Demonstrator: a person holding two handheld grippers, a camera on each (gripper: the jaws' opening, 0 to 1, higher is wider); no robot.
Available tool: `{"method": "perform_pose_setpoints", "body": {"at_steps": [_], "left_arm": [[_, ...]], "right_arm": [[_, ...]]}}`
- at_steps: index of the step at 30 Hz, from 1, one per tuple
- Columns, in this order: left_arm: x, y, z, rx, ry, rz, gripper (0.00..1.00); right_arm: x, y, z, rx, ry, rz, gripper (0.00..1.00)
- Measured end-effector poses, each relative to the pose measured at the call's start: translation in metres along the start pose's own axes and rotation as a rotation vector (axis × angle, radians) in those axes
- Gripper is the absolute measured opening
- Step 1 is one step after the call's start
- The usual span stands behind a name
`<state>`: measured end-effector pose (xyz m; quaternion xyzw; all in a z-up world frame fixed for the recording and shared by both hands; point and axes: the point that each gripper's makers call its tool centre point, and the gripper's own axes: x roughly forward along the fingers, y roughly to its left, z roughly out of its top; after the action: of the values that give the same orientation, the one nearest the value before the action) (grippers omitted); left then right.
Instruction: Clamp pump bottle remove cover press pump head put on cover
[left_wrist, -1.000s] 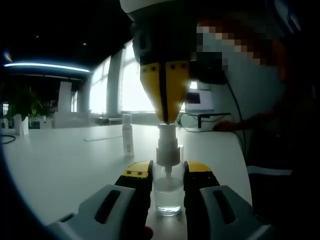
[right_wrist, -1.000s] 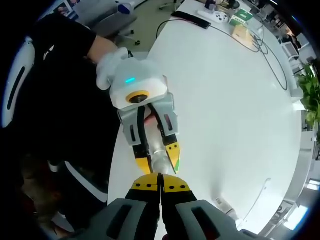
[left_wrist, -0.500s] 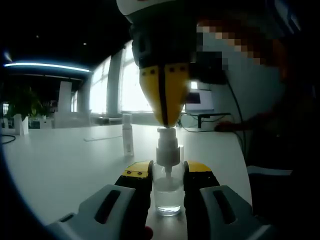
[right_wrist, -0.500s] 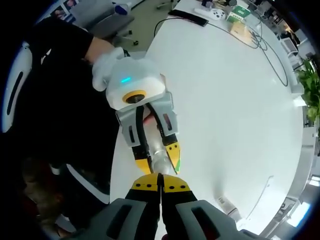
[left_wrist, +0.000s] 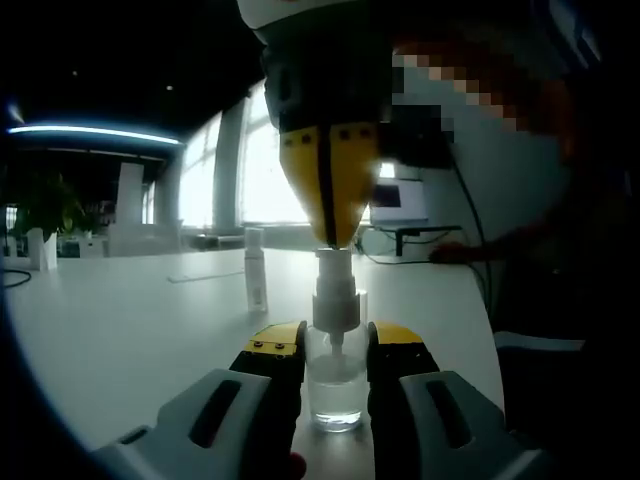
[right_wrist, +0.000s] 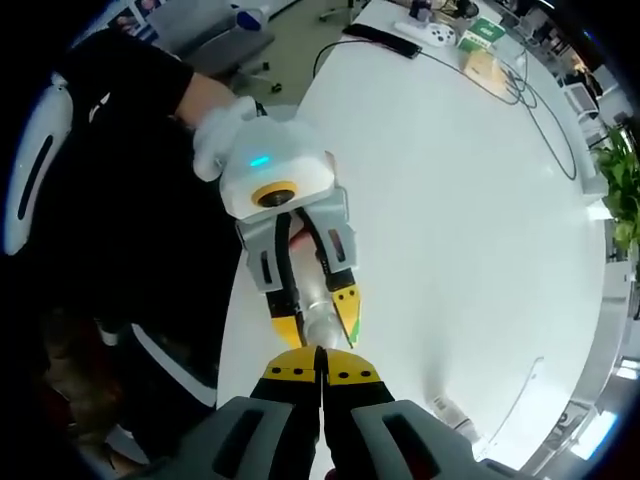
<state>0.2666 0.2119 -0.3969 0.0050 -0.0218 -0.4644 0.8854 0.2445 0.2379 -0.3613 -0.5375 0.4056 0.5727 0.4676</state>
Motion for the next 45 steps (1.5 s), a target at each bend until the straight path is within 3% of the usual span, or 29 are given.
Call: {"method": "perform_pose_setpoints", "body": {"at_steps": [45], "left_arm": [[0.0005, -0.0012, -0.0001, 0.001, 0.001, -0.001, 0.15]], "right_arm": [[0.0015, 0.0015, -0.0011, 0.001, 0.029, 0.011, 0.0]]}}
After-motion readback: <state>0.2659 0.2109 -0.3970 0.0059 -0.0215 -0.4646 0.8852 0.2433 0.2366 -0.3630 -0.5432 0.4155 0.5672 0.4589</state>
